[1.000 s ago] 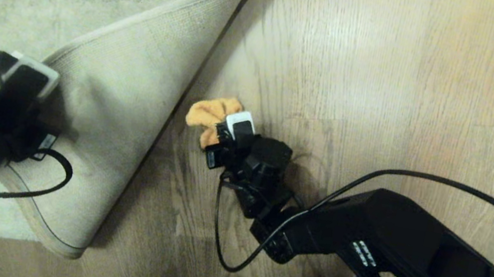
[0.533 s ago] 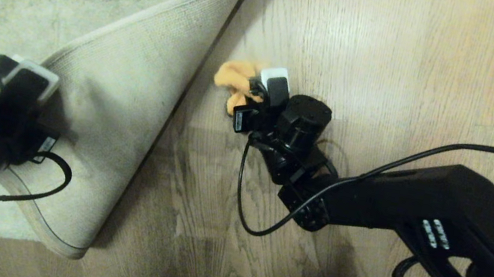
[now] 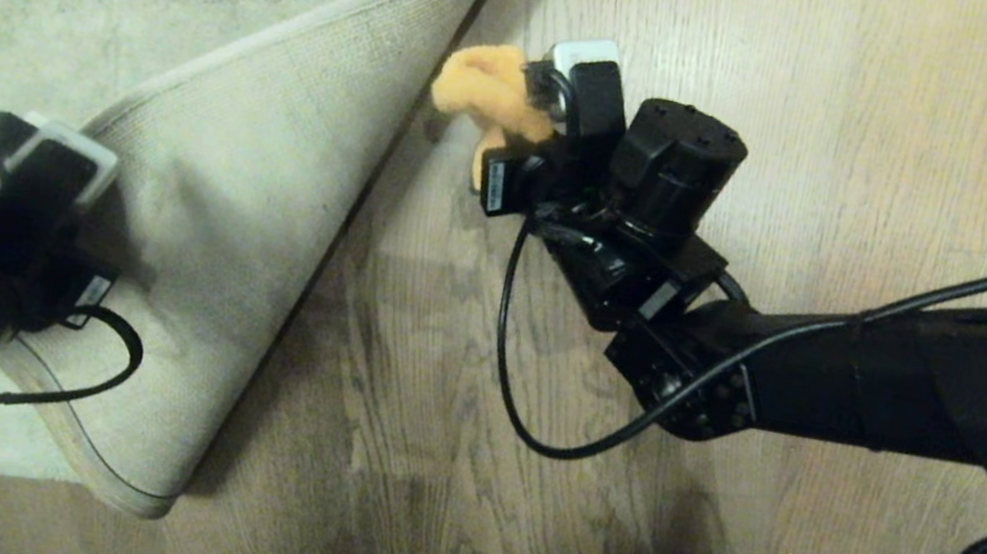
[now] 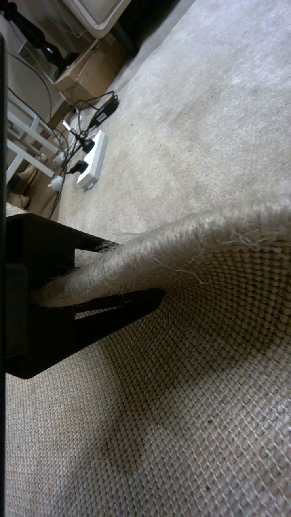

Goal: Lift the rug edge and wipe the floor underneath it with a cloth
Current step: Wipe the floor under the carpet with a rag

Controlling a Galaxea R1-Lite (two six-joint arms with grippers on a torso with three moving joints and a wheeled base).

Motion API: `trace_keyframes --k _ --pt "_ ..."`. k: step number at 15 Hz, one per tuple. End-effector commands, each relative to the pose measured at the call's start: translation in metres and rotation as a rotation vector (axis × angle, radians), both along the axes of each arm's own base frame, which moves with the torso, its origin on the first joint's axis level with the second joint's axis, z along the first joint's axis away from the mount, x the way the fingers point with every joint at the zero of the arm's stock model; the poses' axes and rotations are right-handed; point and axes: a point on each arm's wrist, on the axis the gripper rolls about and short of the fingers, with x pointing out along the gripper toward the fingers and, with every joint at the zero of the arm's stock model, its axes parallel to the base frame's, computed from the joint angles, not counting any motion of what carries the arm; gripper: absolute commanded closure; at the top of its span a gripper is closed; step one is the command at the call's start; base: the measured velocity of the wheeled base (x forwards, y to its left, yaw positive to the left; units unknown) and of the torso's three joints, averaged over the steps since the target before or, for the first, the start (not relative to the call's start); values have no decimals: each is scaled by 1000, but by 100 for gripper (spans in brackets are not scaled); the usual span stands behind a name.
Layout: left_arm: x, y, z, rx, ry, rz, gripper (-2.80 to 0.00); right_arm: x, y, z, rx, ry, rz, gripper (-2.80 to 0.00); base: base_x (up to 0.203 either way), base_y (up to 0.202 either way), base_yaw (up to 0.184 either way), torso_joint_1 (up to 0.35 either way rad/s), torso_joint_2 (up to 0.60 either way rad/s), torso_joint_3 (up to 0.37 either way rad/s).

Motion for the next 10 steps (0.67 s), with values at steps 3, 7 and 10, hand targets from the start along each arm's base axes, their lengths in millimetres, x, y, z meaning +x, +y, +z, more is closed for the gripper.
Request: trace_keyframes --k 3,7,10 --pt "0 0 1 2 -4 -1 0 -56 28 -36 -86 71 133 0 0 0 0 0 0 0" --pt "2 0 -1 3 2 1 0 -101 61 -119 -200 150 259 0 0 0 0 0 0 0" --pt "1 -1 -1 3 2 -1 0 -102 72 -160 -212 159 277 0 0 0 0 0 0 0"
